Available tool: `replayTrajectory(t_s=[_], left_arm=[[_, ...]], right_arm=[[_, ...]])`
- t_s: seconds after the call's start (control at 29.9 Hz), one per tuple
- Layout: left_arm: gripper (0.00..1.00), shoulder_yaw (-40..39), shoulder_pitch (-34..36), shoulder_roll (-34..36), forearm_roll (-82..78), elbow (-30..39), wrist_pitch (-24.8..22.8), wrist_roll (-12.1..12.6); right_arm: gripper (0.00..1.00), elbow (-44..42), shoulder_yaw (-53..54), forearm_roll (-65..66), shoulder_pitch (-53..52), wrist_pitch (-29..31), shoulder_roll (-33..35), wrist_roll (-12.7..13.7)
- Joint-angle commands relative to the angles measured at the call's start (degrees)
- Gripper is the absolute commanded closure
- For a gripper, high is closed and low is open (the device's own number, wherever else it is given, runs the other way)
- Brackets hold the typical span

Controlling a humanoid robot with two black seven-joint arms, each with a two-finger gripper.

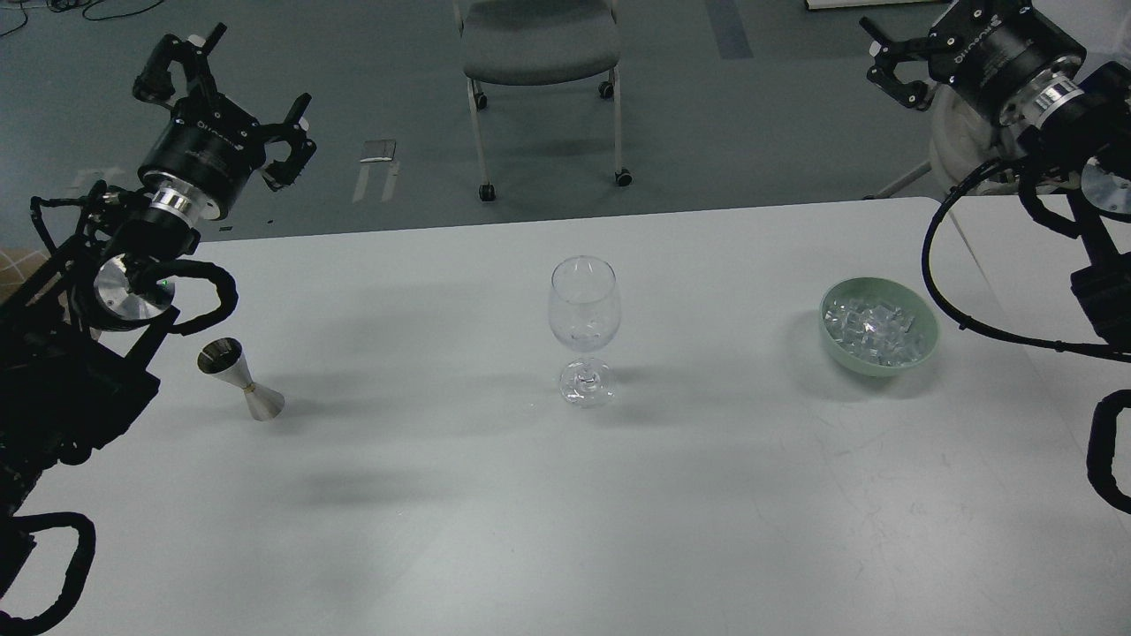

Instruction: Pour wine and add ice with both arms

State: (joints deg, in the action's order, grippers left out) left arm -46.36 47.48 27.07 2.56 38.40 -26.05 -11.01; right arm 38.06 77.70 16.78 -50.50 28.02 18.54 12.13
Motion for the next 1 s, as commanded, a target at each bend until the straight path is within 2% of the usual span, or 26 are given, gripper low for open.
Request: replayTrajectory(t_s=[0.0,0.33,0.97], left_arm=[[0.02,0.04,0.07,-0.08,-0.1,0.09,0.04,0.11],[0.02,0.13,0.16,-0.17,-0.19,0.18,-0.05,0.12],[0.02,-0.05,-0.28,1.59,0.34,4.58,-0.05,0.2]], right_arm=[[0.0,0.0,0.08,0.0,0.14,-0.02,0.0,0.0],[0.0,-0.09,0.08,-0.08,0.31,-0.02,0.0,0.09],[0.0,-0.27,0.26,-0.08,-0.13,-0.02,0.26,0.0]])
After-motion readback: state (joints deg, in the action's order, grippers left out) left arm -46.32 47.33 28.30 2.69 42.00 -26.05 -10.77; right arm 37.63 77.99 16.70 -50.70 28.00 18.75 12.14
